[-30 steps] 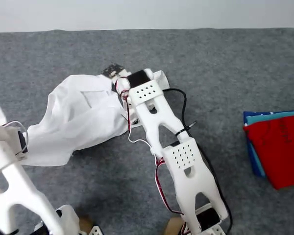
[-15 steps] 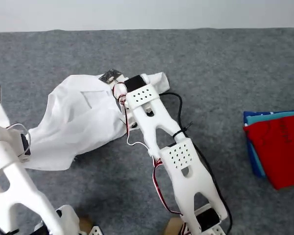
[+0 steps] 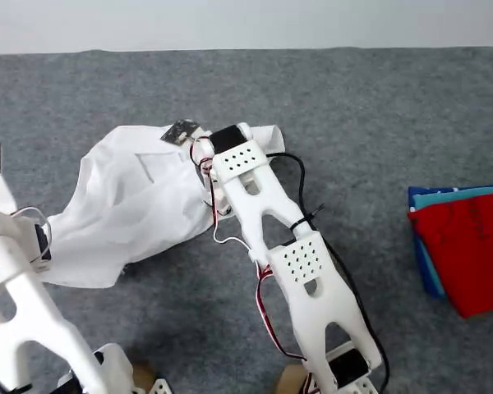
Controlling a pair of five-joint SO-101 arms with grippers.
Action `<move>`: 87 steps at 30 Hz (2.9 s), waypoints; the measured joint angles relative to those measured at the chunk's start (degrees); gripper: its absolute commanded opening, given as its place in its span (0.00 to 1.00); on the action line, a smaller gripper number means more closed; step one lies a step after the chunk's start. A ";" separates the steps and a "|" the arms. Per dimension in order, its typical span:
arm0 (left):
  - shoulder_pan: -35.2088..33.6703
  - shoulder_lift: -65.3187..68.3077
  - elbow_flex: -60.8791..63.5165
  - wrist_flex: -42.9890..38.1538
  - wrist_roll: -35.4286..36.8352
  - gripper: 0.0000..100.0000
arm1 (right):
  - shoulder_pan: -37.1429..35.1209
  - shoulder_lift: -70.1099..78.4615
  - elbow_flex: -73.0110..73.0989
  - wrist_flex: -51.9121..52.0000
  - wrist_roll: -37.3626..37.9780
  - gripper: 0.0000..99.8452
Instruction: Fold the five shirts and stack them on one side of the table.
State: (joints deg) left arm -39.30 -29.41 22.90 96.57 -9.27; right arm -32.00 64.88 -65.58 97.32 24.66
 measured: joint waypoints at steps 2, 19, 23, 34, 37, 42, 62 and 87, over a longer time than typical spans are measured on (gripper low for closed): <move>0.00 0.00 0.00 0.00 0.00 0.00 | 0.00 0.09 -2.64 2.37 0.70 0.01; 0.09 0.00 -6.15 0.00 0.00 0.00 | 11.69 -24.44 -11.34 3.16 0.88 0.01; 0.09 0.00 -9.93 0.00 0.00 0.00 | 12.66 -31.47 -11.34 3.16 0.70 0.01; 12.04 0.00 -35.25 0.00 0.00 0.00 | 16.26 -46.95 -11.34 3.16 -1.14 0.01; 16.88 0.00 -43.34 -1.41 0.00 0.00 | 16.79 -51.34 -11.34 3.16 -1.14 0.01; 20.22 -0.44 -54.86 -8.53 0.09 0.00 | 19.69 -57.76 -11.43 3.16 -1.14 0.01; 21.89 -1.93 -80.70 -16.53 0.18 0.00 | 28.84 -79.82 -11.52 3.25 2.11 0.01; 25.14 26.55 -40.00 -30.51 0.18 0.00 | 28.75 -89.85 89.76 -51.43 1.93 0.01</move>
State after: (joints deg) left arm -14.15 -2.86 -17.10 66.07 -9.10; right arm -3.25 -24.97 24.18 45.89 26.59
